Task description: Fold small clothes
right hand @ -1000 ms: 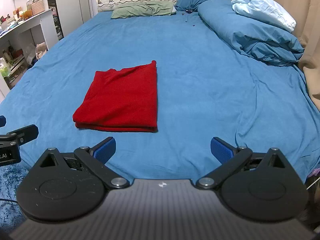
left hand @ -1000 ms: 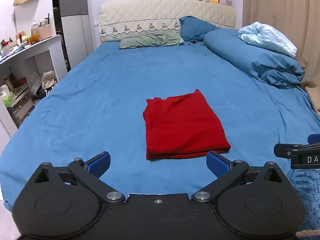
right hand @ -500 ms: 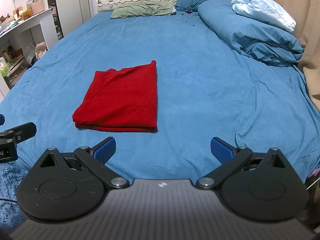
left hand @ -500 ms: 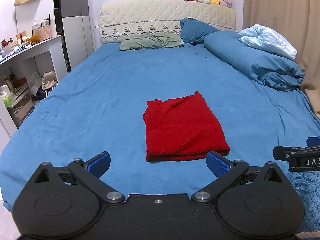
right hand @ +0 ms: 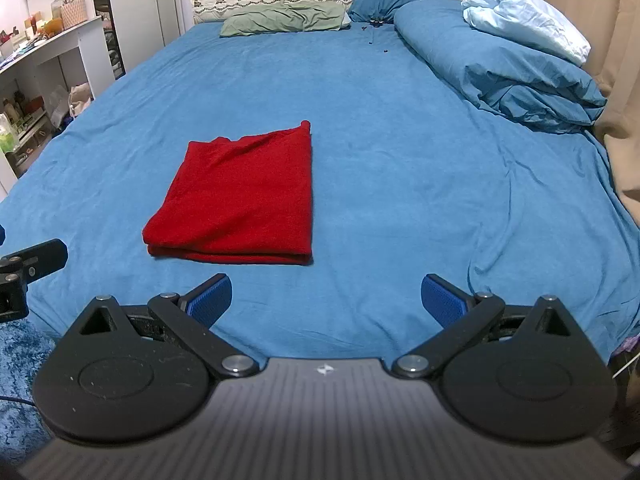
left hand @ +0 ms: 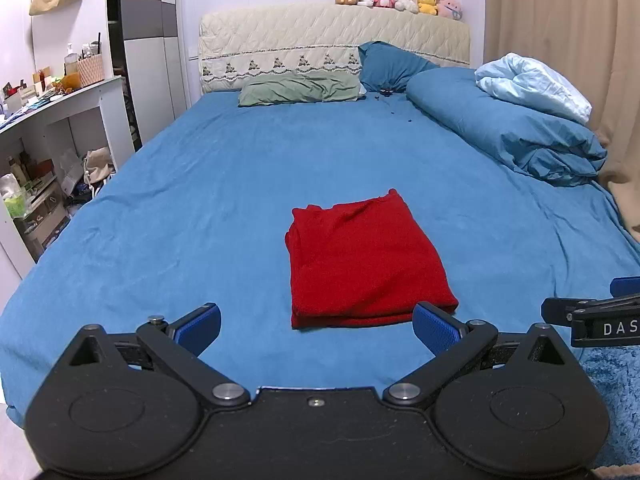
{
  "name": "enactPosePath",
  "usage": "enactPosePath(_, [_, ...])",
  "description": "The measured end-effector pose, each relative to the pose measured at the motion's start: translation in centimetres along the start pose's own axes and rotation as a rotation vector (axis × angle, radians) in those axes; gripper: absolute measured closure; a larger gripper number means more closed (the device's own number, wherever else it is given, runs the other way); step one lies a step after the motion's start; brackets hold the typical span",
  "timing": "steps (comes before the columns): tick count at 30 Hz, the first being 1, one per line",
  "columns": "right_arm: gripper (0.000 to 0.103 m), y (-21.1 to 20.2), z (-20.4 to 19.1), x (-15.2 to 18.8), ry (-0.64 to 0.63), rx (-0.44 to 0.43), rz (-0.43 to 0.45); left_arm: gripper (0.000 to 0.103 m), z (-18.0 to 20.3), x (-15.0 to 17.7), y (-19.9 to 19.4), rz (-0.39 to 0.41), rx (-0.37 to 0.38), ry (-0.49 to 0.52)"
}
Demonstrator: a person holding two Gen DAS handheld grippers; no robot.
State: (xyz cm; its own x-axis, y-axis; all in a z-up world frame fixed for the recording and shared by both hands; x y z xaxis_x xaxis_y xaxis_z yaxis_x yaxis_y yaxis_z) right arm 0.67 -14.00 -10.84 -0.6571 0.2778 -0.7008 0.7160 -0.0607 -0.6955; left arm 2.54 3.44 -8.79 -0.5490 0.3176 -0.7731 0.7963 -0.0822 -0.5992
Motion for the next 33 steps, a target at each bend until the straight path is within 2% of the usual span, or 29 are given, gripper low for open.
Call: enactPosePath(33, [0.000,-0.09,-0.11,-0.10,-0.002,0.004,0.003,0.000,0.41,-0.35,-0.43,0.035,-0.029,0.037])
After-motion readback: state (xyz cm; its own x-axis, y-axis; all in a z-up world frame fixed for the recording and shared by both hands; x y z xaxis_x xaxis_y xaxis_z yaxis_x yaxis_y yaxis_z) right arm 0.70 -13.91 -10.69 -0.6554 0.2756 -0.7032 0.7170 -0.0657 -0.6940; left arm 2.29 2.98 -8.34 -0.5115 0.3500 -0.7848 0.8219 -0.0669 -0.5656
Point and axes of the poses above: each gripper's, at about its wrist camera, not at the fingertips, and y roughly the way its jaws point, z to its right, x to its underside, the point moved 10 cm from there along y, roughly the way its jaws point, and after that the axes turned 13 degrees about y, right-handed, at the moved point
